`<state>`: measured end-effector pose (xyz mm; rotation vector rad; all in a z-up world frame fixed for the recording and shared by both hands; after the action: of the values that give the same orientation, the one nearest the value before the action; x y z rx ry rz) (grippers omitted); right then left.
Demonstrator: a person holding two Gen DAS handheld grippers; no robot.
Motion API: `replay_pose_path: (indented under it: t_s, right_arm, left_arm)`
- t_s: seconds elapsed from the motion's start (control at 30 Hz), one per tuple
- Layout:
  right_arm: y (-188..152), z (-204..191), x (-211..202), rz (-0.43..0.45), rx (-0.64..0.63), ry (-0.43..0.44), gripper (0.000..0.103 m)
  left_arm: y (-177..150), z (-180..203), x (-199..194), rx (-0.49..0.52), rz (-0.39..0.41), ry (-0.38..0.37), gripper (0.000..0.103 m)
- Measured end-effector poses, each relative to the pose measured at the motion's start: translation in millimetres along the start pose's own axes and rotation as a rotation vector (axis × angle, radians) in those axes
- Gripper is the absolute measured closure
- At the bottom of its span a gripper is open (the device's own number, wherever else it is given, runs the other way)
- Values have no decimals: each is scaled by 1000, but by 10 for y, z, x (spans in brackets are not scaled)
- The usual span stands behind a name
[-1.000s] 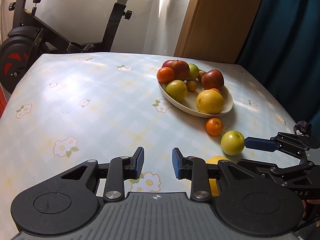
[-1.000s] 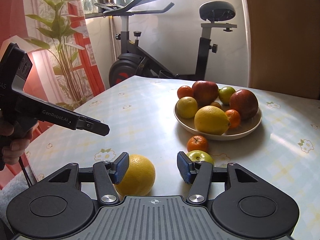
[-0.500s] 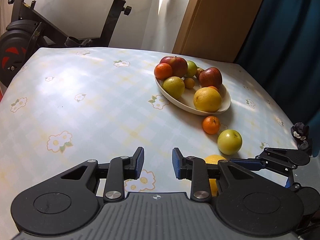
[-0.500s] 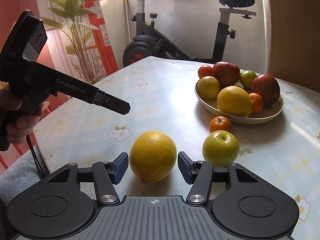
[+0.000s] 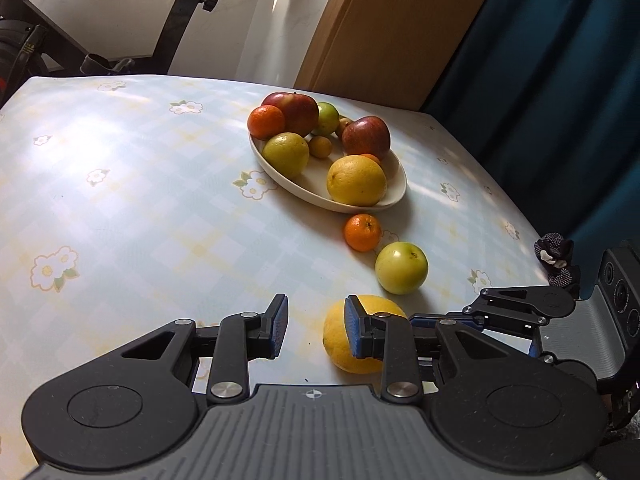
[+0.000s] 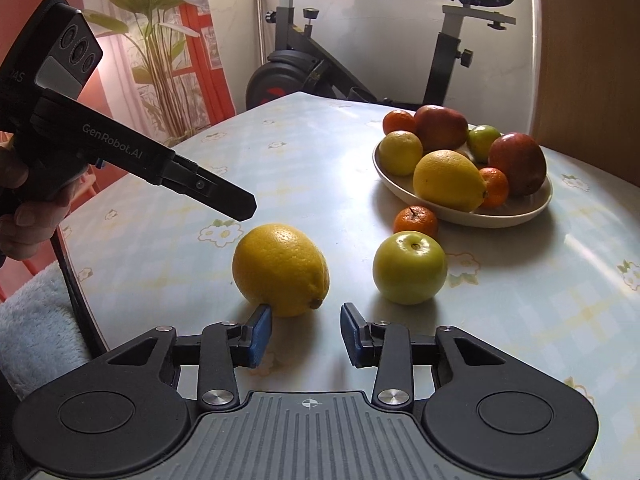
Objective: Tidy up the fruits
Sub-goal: 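Clamp the yellow lemon between the right tool and the left tool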
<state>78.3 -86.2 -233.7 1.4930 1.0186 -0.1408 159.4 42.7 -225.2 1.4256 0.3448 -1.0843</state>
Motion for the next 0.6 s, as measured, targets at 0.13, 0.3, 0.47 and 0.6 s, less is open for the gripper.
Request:
replay_pose_path:
  t_s: [0.13, 0.3, 0.47, 0.6]
  right_arm:
    - [-10, 41, -14, 6, 15, -2, 70]
    - [16, -2, 26, -7, -28, 7, 66]
    - [60, -93, 121, -35, -98, 12, 59]
    - [92, -145, 196, -53, -138, 18, 57]
  left_arm:
    - [-65, 14, 68, -44, -14, -64, 66]
    - [-73, -20, 96, -87, -19, -75, 67]
    - [-28, -11, 118, -85, -14, -74, 66]
    - [-13, 20, 135, -84, -10, -88, 66]
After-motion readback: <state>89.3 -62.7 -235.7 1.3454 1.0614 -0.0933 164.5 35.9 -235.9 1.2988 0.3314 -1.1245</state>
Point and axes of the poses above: each gripper's, at about its wrist camera, not at the fingertips, and x roughly the way its jaws point, z to its right, y to its top, the point moved 4 cm from there along x, roughly the way its jaws point, and after that the axes turned 12 degrees about y, right-handed, at the moved point
